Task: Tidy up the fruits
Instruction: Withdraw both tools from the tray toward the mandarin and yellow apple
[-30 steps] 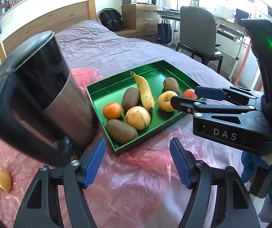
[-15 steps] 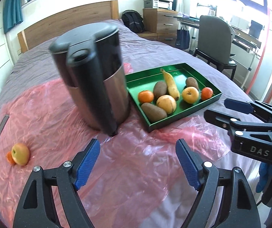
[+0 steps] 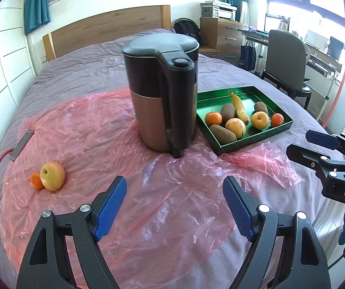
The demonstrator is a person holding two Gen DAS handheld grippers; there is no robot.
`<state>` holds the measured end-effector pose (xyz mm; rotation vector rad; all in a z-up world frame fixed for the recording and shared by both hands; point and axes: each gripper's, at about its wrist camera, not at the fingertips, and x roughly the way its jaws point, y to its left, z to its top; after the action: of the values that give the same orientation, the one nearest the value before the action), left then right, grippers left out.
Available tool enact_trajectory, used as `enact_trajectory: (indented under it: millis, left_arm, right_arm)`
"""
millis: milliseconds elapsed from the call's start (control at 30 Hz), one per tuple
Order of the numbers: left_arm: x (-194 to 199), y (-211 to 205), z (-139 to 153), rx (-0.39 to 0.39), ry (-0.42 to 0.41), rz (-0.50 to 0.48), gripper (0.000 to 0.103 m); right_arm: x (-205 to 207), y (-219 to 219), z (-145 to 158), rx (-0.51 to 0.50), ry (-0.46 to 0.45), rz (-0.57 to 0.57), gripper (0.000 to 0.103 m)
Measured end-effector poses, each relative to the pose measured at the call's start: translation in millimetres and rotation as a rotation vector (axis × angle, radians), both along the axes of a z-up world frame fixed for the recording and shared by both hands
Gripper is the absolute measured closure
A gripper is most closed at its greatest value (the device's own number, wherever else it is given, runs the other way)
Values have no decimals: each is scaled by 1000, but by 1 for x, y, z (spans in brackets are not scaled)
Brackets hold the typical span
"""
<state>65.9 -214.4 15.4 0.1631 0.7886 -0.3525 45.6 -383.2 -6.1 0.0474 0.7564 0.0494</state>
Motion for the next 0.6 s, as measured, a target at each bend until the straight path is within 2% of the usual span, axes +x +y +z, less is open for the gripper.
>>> enact_trajectory:
  millis: [233,600]
  left_arm:
    - [-9,26,5,-5,-15,34,21]
    - [-14,81,-2,-13,-14,117,16]
  right_arm:
    - [-9,24,4,-8,-4,34,20]
    - [-17,63,-2,-4,6,97,19]
